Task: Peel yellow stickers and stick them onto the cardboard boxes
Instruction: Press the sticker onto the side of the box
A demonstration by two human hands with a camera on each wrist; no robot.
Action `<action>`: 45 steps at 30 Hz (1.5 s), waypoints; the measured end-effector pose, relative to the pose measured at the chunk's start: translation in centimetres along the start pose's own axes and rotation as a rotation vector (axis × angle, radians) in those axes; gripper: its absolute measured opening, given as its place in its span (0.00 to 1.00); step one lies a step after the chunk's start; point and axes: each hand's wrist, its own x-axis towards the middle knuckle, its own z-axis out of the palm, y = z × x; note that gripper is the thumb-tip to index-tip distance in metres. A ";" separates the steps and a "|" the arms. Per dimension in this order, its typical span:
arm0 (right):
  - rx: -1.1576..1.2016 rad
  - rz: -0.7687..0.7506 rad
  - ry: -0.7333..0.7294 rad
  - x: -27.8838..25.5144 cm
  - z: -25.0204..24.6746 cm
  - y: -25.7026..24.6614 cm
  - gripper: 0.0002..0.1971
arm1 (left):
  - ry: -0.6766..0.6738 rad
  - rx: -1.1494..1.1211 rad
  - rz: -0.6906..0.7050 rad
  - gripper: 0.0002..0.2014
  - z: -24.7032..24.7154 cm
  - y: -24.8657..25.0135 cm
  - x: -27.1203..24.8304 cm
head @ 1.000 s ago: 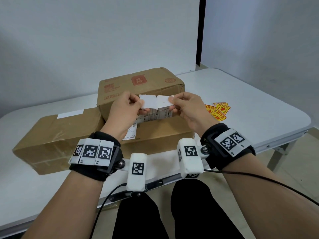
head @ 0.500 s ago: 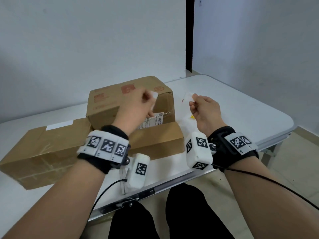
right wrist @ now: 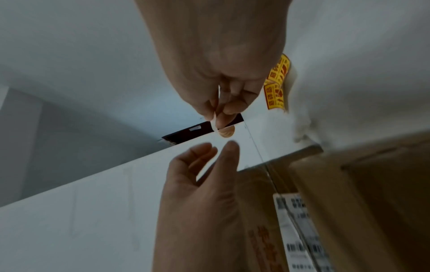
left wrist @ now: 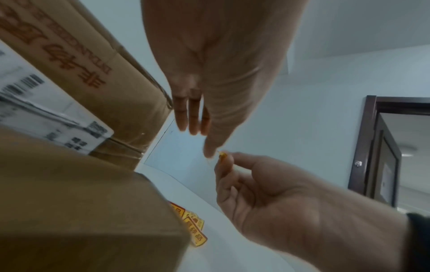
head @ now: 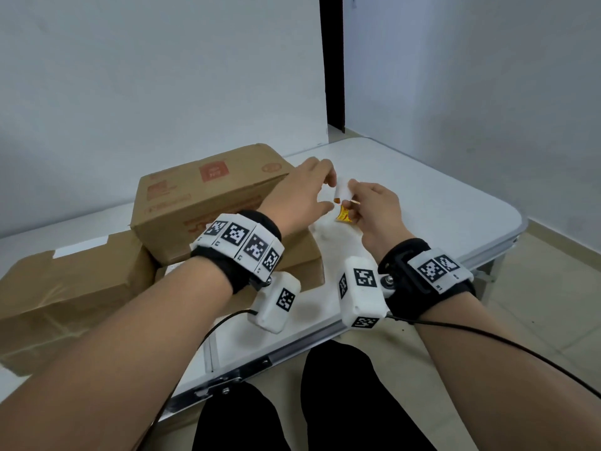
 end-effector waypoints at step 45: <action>-0.846 -0.360 -0.675 -5.1 8.7 6.2 0.04 | 0.241 -0.121 -0.377 0.11 -2.9 -6.6 -17.0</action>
